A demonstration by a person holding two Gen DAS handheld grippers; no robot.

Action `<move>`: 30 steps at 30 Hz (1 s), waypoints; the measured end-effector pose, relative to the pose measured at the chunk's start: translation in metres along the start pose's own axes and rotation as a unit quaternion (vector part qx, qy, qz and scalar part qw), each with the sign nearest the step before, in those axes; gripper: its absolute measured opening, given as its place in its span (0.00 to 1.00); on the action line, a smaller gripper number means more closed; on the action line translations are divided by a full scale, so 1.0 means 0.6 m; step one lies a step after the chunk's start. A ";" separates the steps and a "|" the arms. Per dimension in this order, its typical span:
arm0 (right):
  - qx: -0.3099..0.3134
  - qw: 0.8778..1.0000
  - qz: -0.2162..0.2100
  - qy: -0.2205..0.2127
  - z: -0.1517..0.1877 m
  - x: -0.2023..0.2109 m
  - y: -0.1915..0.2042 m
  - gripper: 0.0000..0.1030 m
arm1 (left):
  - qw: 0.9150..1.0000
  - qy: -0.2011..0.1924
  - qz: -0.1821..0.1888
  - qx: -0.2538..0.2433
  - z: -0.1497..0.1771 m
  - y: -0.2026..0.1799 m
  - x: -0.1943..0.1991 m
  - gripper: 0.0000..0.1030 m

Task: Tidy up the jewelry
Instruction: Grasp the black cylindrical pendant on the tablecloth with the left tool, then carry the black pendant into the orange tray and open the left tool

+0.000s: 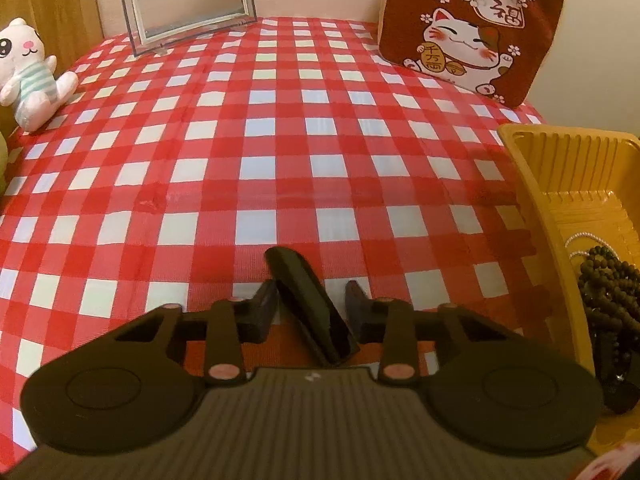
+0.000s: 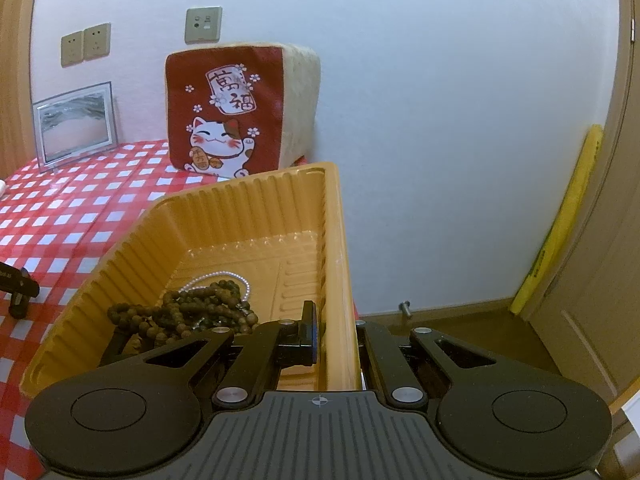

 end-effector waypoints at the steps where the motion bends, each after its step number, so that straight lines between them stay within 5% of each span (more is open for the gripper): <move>1: 0.000 1.000 0.000 0.000 0.000 0.000 0.000 0.04 | 1.000 -0.001 0.000 -0.002 0.000 -0.001 0.000 0.25; 20: 0.000 1.000 -0.004 -0.003 -0.001 -0.004 0.000 0.04 | 0.999 -0.018 0.030 -0.028 -0.003 -0.003 0.042 0.19; 30: 0.000 1.000 -0.005 -0.006 -0.006 -0.003 0.001 0.04 | 0.990 -0.049 0.118 -0.051 -0.027 -0.074 0.124 0.19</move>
Point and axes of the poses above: each gripper's, at about its wrist camera, not at the fingertips, and x roughly against the way its jaws point, y to its left, z to its underside, the point moved 1 cm from there along -x, roughly the way its jaws point, and after that the axes turned 4 degrees about x, right-handed, at the moved point
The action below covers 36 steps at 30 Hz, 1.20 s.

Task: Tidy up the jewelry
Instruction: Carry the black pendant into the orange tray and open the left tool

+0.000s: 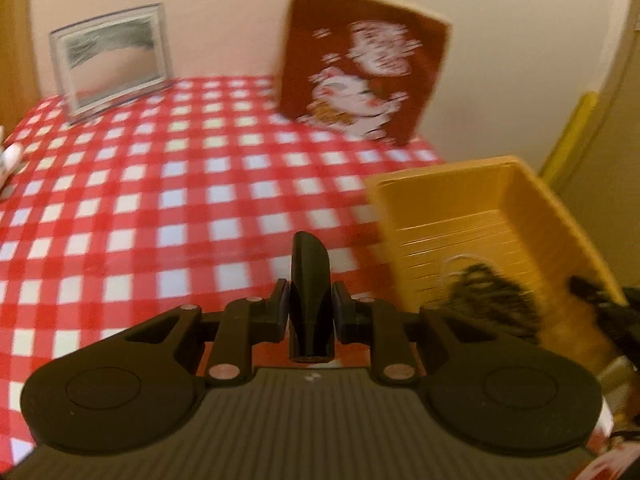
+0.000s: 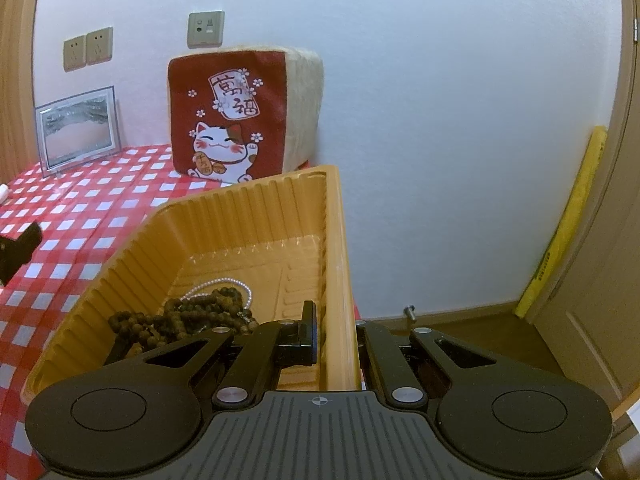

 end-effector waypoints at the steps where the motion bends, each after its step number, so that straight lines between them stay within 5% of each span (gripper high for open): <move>1: 0.000 1.000 0.000 0.000 0.000 0.000 0.000 0.04 | 1.000 -0.001 0.011 -0.002 -0.002 -0.011 0.004 0.19; 18: 0.001 1.000 -0.005 -0.008 0.002 0.008 -0.004 0.04 | 0.984 0.052 0.166 -0.026 -0.003 -0.177 -0.024 0.19; 36: 0.006 1.000 -0.009 -0.006 0.006 0.007 -0.004 0.04 | 0.976 0.085 0.198 -0.007 0.017 -0.211 -0.077 0.22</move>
Point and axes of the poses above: each gripper's, at about its wrist camera, not at the fingertips, and x roughly against the way its jaws point, y to its left, z to its underside, the point moved 1 cm from there along -x, roughly the way its jaws point, and after that the axes turned 4 degrees about x, right-handed, at the moved point
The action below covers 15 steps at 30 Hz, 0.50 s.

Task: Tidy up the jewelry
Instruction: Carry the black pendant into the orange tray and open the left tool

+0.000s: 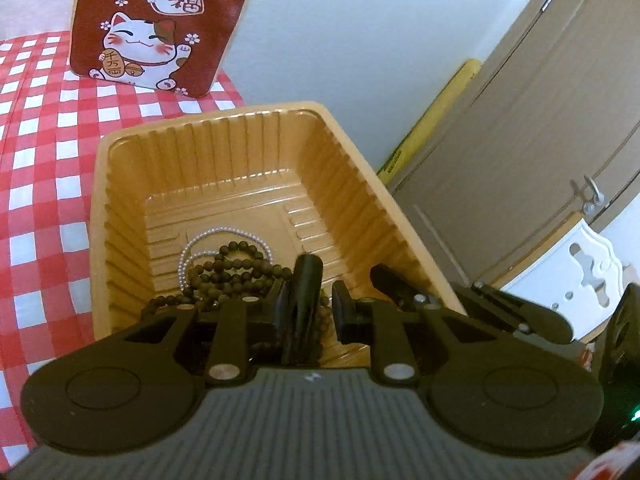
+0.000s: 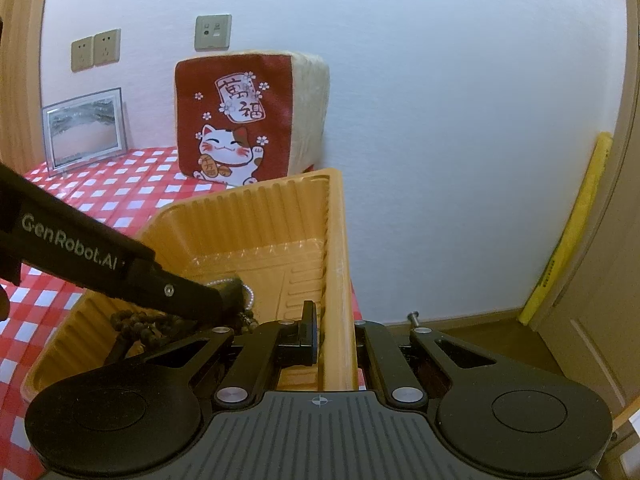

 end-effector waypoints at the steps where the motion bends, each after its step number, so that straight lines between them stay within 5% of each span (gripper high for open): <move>1: 0.000 1.000 0.000 0.000 0.000 -0.002 0.000 0.04 | 1.000 0.000 0.002 0.001 -0.001 0.000 0.001 0.26; 9: 0.003 1.000 -0.010 -0.002 0.003 -0.013 -0.006 0.04 | 0.999 -0.027 -0.028 0.005 -0.005 0.028 0.049 0.29; 15: 0.001 0.999 -0.048 -0.013 0.011 -0.032 -0.027 0.04 | 0.994 -0.049 -0.094 0.017 0.002 0.084 0.109 0.30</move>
Point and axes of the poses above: each gripper's, at about its wrist camera, not at the fingertips, and x roughly against the way its jaws point, y to its left, z to its underside, the point moved 1 cm from there along -x, roughly the way its jaws point, and after that the axes turned 4 degrees about x, right-handed, at the moved point
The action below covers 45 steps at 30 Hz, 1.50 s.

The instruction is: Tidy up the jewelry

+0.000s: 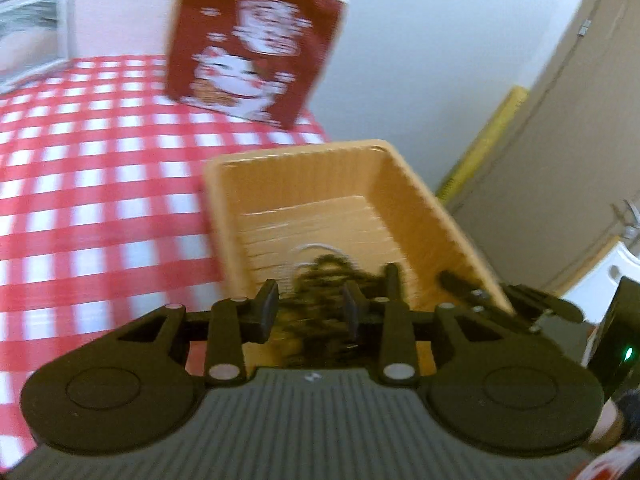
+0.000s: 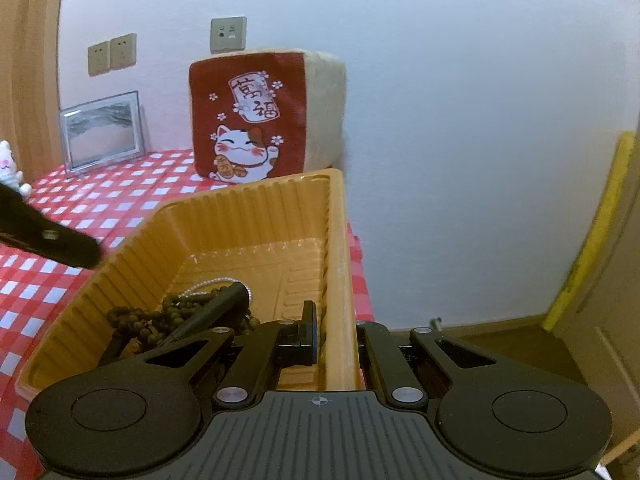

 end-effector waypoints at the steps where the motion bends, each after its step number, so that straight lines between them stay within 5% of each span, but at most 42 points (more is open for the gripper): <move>1: -0.001 1.000 -0.005 -0.001 0.001 -0.005 -0.003 0.04 | 1.000 -0.003 -0.010 0.003 0.000 0.013 0.008 0.30; 8: -0.029 0.999 -0.039 0.011 0.001 -0.038 -0.022 0.05 | 0.996 -0.019 -0.079 0.030 0.011 0.094 0.061 0.34; 15: -0.025 0.998 -0.042 0.040 0.007 -0.058 -0.026 0.11 | 0.993 -0.025 -0.106 0.045 0.027 0.132 0.091 0.42; 16: -0.028 0.997 -0.045 0.048 0.008 -0.061 -0.028 0.17 | 0.993 -0.025 -0.109 0.045 0.028 0.134 0.094 0.47; 20: -0.047 0.997 -0.052 0.031 0.004 -0.052 -0.037 0.71 | 0.992 -0.026 -0.117 0.033 0.036 0.135 0.107 0.58; 31: -0.087 0.996 0.016 0.018 -0.048 0.041 -0.033 0.74 | 0.989 -0.037 -0.145 -0.012 0.065 0.128 0.154 0.73; 36: -0.114 0.992 -0.046 0.025 -0.060 0.103 0.021 0.78 | 0.986 -0.058 -0.156 -0.006 0.090 0.115 0.197 0.85; 45: -0.024 0.987 -0.139 0.077 -0.058 0.161 0.144 0.80 | 0.977 -0.083 -0.190 0.043 0.139 0.082 0.274 0.86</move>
Point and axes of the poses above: each gripper's, at about its wrist camera, not at the fingertips, and x roughly against the way its jaws point, y to its left, z to its underside, the point moved 1 cm from there along -x, roughly the way its jaws point, and after that the axes turned 4 degrees about x, right-handed, at the moved point
